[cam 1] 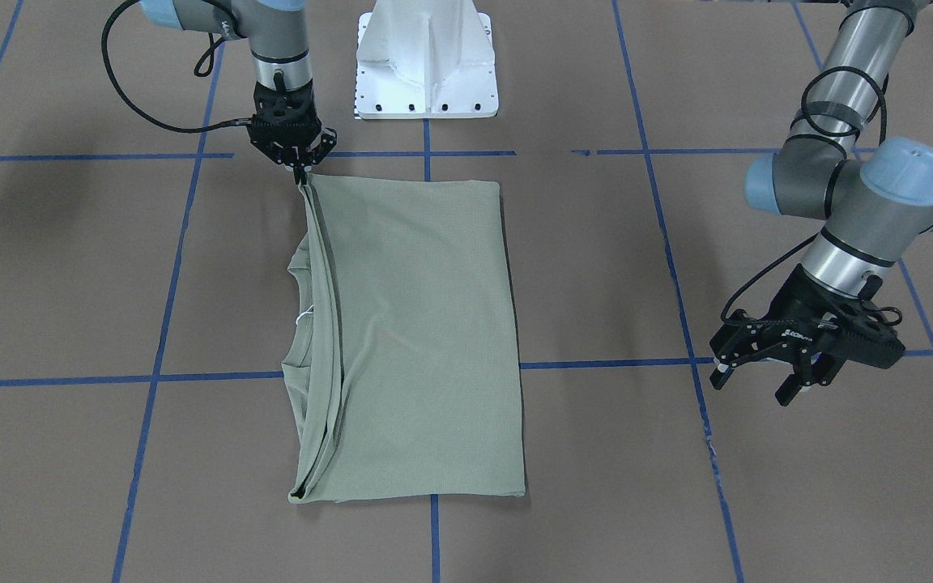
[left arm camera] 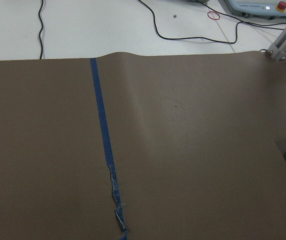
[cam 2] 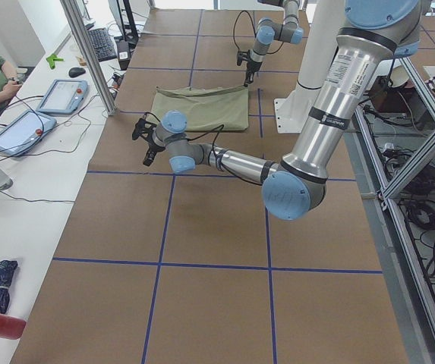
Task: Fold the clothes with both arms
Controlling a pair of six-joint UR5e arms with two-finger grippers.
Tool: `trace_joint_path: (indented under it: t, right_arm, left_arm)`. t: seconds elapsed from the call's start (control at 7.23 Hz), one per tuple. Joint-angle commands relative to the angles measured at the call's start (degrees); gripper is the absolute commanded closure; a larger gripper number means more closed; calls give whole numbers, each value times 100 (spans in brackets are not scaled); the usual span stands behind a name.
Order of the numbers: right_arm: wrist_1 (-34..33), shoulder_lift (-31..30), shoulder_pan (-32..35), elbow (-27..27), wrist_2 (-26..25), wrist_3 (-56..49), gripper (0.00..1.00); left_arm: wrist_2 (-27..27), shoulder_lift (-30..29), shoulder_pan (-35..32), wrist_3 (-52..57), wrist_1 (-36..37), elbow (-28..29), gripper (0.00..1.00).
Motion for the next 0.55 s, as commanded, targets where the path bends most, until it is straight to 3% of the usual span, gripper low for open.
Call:
trace_joint_path:
  t: [0.0, 0.14, 0.42]
  right_arm:
    - [510, -363, -704, 9, -858, 1467, 100]
    - [511, -329, -776, -18, -851, 1383, 1]
    - [537, 12, -384, 191, -720, 376, 0]
  left_arm:
    - [3, 3, 11, -44, -15, 0, 0]
    - [3, -6, 11, -62, -15, 0, 0]
    - [-32, 3, 11, -70, -7, -122, 0]
